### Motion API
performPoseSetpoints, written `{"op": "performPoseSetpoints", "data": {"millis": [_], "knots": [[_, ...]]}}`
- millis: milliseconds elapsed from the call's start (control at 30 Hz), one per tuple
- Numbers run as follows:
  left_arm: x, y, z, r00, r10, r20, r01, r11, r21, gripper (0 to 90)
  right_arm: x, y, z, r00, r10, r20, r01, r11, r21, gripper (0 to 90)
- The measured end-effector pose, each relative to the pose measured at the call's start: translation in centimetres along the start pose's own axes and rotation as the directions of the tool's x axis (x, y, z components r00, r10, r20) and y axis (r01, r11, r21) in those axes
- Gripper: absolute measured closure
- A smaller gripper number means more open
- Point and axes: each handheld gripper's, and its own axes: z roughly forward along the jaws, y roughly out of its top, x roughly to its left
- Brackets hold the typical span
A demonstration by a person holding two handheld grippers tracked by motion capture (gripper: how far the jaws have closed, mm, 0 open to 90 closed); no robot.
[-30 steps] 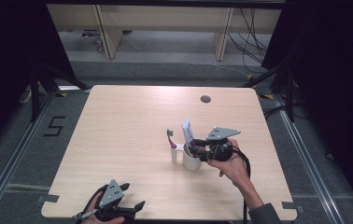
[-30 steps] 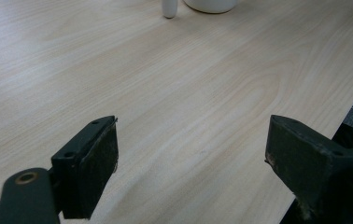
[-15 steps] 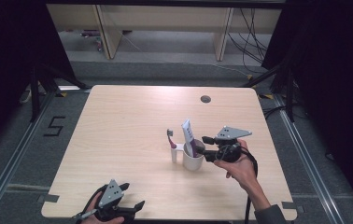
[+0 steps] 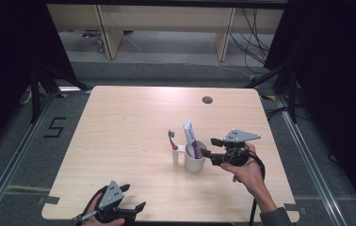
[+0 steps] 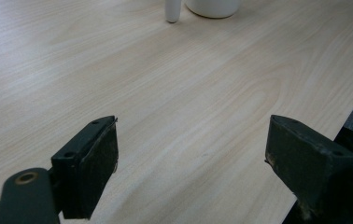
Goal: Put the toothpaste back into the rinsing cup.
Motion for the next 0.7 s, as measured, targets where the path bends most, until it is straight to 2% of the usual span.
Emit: {"op": "performPoseSetpoints", "data": {"millis": [33, 67, 133, 200, 233, 267, 333, 367, 400, 467, 500, 533, 567, 600, 633, 667, 700], "knots": [[0.0, 0.0, 0.0, 1.0000, 0.001, -0.001, -0.001, 1.0000, 0.002, 16.5, 0.2, -0.1, 0.0, 0.9994, 0.035, -0.008, -0.035, 0.999, 0.004, 38.3], [0.0, 0.0, 0.0, 1.0000, 0.000, -0.001, 0.000, 1.0000, 0.003, 16.5, 0.0, -0.1, -0.1, 0.9997, 0.020, -0.015, -0.020, 1.000, 0.002, 37.6], [0.0, 0.0, 0.0, 1.0000, 0.001, 0.000, -0.001, 1.0000, 0.003, 16.5, 0.0, -0.2, -0.3, 0.9991, 0.040, -0.018, -0.040, 0.999, -0.002, 36.3], [0.0, 0.0, 0.0, 1.0000, 0.005, 0.000, -0.005, 0.9999, 0.013, 16.4, -0.2, -0.2, -0.6, 0.9994, 0.031, -0.016, -0.031, 1.000, -0.001, 35.6], [0.0, 0.0, 0.1, 1.0000, 0.003, -0.001, -0.003, 0.9999, 0.015, 16.4, -0.2, -0.3, -0.8, 0.9990, 0.042, -0.012, -0.042, 0.999, 0.001, 35.4], [-0.1, 0.0, 0.1, 1.0000, -0.001, -0.001, 0.001, 1.0000, 0.009, 16.5, -0.4, -0.3, -1.0, 0.9995, 0.030, -0.005, -0.030, 1.000, 0.001, 35.4], [0.0, 0.1, 0.0, 1.0000, 0.007, 0.002, -0.007, 0.9999, 0.011, 16.4, -0.3, -0.5, -1.3, 0.9982, 0.060, -0.006, -0.060, 0.998, 0.003, 35.0], [-0.2, 0.1, 0.0, 1.0000, -0.010, -0.002, 0.010, 1.0000, 0.000, 16.4, -0.5, -0.6, -1.3, 0.9993, 0.038, -0.001, -0.038, 0.999, -0.009, 34.7], [-0.2, 0.1, 0.0, 1.0000, -0.007, -0.002, 0.007, 1.0000, 0.002, 16.4, -0.7, -0.7, -1.5, 0.9997, 0.023, 0.008, -0.023, 1.000, -0.009, 34.3], [-0.2, 0.1, 0.0, 1.0000, -0.003, 0.001, 0.003, 1.0000, 0.002, 16.4, -0.6, -0.9, -1.8, 0.9969, 0.078, 0.010, -0.078, 0.997, 0.005, 33.5], [-0.2, 0.1, 0.1, 1.0000, -0.005, 0.001, 0.005, 1.0000, 0.001, 16.4, -0.7, -1.0, -1.9, 0.9973, 0.071, 0.019, -0.070, 0.997, -0.010, 33.5], [-0.2, 0.1, 0.0, 1.0000, 0.003, 0.001, -0.003, 1.0000, 0.005, 16.4, -0.9, -1.1, -1.9, 0.9990, 0.044, 0.011, -0.043, 0.999, -0.012, 33.0], [-0.2, 0.1, 0.0, 1.0000, 0.000, 0.001, 0.000, 1.0000, 0.002, 16.4, -0.7, -1.2, -2.0, 0.9967, 0.082, 0.004, -0.082, 0.997, -0.010, 32.6], [-0.2, 0.1, 0.0, 1.0000, -0.001, -0.001, 0.001, 1.0000, 0.004, 16.4, -0.7, -1.2, -2.1, 0.9965, 0.084, 0.003, -0.084, 0.996, -0.004, 32.4], [-0.1, 0.1, 0.0, 1.0000, -0.002, -0.007, 0.002, 1.0000, 0.005, 16.4, -0.9, -1.3, -2.2, 0.9986, 0.049, 0.018, -0.049, 0.999, -0.013, 32.2], [-0.1, 0.1, 0.0, 0.9999, -0.008, -0.010, 0.008, 1.0000, 0.001, 16.4, -0.7, -1.3, -2.2, 0.9971, 0.075, 0.011, -0.075, 0.997, 0.000, 31.7], [0.0, 0.1, -0.1, 1.0000, 0.000, -0.009, 0.000, 1.0000, 0.008, 16.4, -0.9, -1.4, -2.3, 0.9983, 0.054, 0.018, -0.054, 0.999, -0.003, 31.2]]}}
